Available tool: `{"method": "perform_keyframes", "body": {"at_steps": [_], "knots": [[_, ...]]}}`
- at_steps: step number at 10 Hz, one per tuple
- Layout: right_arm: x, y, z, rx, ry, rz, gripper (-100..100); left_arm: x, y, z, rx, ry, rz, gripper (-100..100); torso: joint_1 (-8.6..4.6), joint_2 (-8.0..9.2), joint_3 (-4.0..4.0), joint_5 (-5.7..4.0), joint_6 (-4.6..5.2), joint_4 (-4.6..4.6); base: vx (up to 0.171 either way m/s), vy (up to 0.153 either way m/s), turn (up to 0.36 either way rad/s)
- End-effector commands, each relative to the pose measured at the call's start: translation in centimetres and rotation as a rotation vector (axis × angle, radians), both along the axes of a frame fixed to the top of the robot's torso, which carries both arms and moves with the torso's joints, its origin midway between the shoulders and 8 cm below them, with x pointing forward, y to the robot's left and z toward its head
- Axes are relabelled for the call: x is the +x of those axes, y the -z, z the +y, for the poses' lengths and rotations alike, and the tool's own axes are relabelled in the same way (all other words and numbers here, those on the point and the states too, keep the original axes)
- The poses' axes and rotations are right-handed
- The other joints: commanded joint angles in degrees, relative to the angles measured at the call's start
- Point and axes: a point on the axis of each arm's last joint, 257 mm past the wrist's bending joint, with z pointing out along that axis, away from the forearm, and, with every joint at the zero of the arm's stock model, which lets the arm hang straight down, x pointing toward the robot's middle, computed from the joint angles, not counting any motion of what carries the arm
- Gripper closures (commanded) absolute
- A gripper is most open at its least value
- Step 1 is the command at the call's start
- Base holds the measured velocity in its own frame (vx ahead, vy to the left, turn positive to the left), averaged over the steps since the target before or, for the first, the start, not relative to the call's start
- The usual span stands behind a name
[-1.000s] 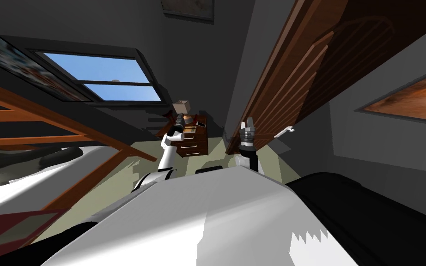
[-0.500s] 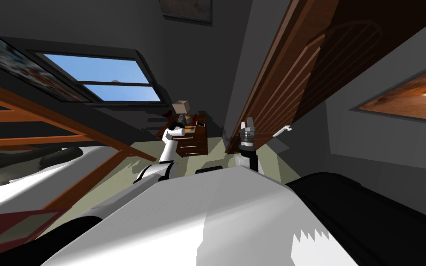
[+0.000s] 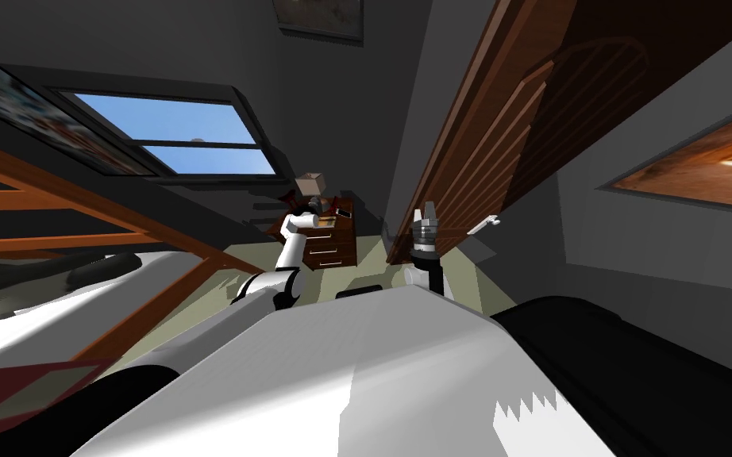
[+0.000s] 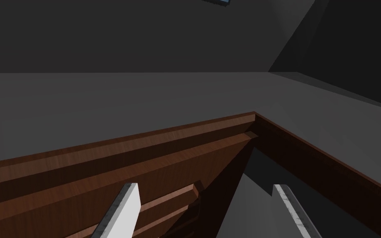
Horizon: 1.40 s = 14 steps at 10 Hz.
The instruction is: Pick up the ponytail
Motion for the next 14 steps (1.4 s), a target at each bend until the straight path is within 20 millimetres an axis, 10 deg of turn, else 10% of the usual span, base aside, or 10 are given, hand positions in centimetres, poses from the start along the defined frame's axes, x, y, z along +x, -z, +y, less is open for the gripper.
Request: {"method": "perform_keyframes", "body": {"at_steps": [1,14], "knots": [[0.0,0.0,0.0,0.000,0.000,0.000,0,0.2,1.1,0.0,0.001,-0.002,0.036,-100,0.00,0.00,0.00,0.00,0.00,0.00,0.000,0.000,0.000],[0.0,0.0,0.0,0.000,0.000,0.000,0,0.6,7.4,0.1,0.005,-0.035,0.465,-100,0.04,-0.09,-0.06,0.02,-0.02,-0.03,0.024,0.002,0.002]]}}
